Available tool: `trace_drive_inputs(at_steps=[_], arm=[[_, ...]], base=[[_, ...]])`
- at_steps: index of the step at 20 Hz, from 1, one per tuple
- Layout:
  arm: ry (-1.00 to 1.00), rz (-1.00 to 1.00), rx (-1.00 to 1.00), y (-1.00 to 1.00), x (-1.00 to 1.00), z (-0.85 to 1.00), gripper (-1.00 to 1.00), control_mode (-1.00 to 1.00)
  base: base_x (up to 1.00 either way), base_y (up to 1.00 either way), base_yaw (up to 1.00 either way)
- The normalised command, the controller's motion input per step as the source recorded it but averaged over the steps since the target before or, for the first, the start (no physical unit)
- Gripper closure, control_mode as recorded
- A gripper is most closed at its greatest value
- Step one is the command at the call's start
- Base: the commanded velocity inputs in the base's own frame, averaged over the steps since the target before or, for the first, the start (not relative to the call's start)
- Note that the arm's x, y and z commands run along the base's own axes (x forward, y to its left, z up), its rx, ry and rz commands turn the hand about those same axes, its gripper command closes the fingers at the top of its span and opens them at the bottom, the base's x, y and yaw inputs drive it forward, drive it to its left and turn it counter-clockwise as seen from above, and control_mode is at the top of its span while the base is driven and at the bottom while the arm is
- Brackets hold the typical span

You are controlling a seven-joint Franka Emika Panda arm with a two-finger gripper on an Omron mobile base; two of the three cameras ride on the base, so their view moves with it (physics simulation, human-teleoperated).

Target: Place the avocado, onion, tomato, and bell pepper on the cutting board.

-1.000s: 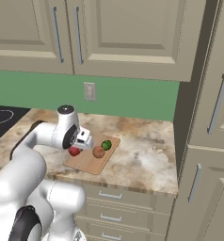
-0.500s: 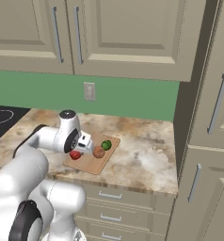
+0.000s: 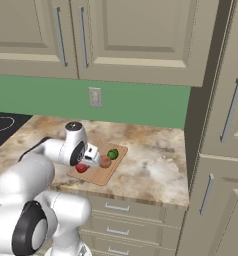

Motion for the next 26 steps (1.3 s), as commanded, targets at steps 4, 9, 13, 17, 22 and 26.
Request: trace_drive_inputs(at_steps=[4,9,13,17,22,26], arm=[[0.02,0.0,0.0,0.0,0.14,-0.2,1.0,-1.0],[0.01,0.0,0.0,0.0,0.13,-0.2,1.0,-1.0],[0.0,0.0,0.0,0.0,0.16,-0.18,1.0,-1.0],[0.0,0.0,0.0,0.0,0.17,-0.16,1.0,-1.0],[0.0,0.0,0.0,0.0,0.12,-0.17,1.0,-1.0],[0.0,0.0,0.0,0.0,0.03,-0.21,-1.0,-1.0]], base=[[0.0,0.0,0.0],[0.0,0.0,0.0],[0.0,0.0,0.0],[0.0,0.0,0.0],[0.0,0.0,0.0],[0.0,0.0,0.0]])
